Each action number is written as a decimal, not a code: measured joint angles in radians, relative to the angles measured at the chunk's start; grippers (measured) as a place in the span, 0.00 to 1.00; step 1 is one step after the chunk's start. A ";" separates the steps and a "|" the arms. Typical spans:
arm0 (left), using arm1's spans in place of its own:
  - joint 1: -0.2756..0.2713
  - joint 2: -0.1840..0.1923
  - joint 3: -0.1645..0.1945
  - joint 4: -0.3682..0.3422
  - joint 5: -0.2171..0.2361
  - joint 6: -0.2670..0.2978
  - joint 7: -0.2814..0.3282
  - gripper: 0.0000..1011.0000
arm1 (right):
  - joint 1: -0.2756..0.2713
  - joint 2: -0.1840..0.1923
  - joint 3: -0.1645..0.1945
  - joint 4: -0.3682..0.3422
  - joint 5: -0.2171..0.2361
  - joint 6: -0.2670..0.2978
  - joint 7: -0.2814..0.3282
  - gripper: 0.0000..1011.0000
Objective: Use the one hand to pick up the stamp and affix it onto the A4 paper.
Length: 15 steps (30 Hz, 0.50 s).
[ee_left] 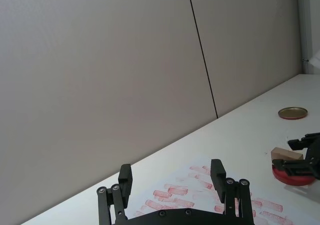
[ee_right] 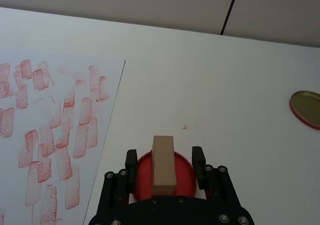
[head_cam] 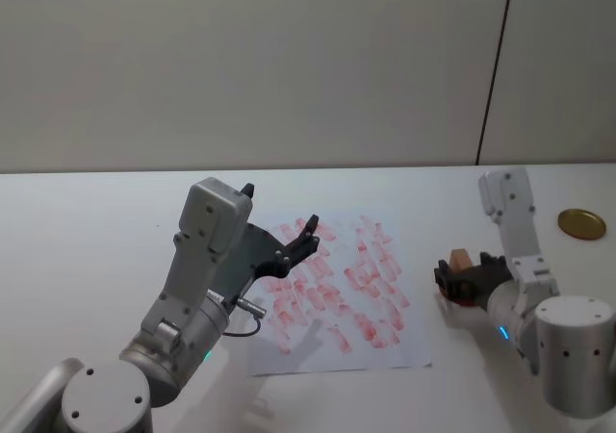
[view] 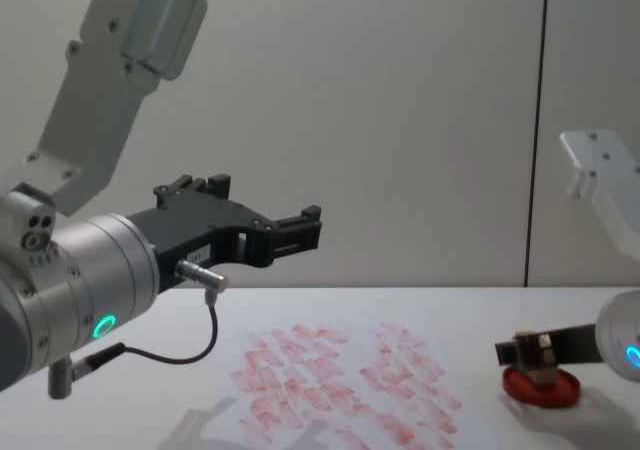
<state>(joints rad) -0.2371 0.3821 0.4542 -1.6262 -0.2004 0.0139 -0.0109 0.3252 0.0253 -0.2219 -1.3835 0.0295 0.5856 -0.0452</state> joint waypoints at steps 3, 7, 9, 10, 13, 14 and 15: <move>0.000 0.000 0.000 0.000 0.000 0.000 0.000 0.98 | -0.008 0.002 -0.001 -0.021 -0.011 -0.009 -0.003 0.69; 0.000 0.000 0.000 0.000 0.000 0.000 0.000 0.98 | -0.021 0.005 -0.004 -0.056 -0.027 -0.023 -0.007 0.81; 0.000 0.000 0.000 0.000 0.000 0.000 0.000 0.98 | -0.031 0.008 -0.005 -0.081 -0.037 -0.033 -0.009 0.86; 0.000 0.000 0.000 0.000 0.000 0.000 0.000 0.98 | -0.035 0.010 -0.006 -0.089 -0.040 -0.036 -0.010 0.91; 0.000 0.000 0.000 0.000 0.000 0.000 0.000 0.98 | -0.058 0.019 -0.007 -0.134 -0.056 -0.058 -0.014 0.96; 0.000 0.000 0.000 0.000 0.000 0.000 0.000 0.98 | -0.063 0.022 -0.007 -0.143 -0.060 -0.063 -0.015 0.99; 0.000 0.000 0.000 0.000 0.000 0.000 0.000 0.98 | -0.067 0.024 -0.007 -0.151 -0.062 -0.067 -0.015 0.99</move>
<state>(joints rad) -0.2371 0.3821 0.4542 -1.6262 -0.2004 0.0138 -0.0109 0.2580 0.0490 -0.2287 -1.5348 -0.0326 0.5187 -0.0601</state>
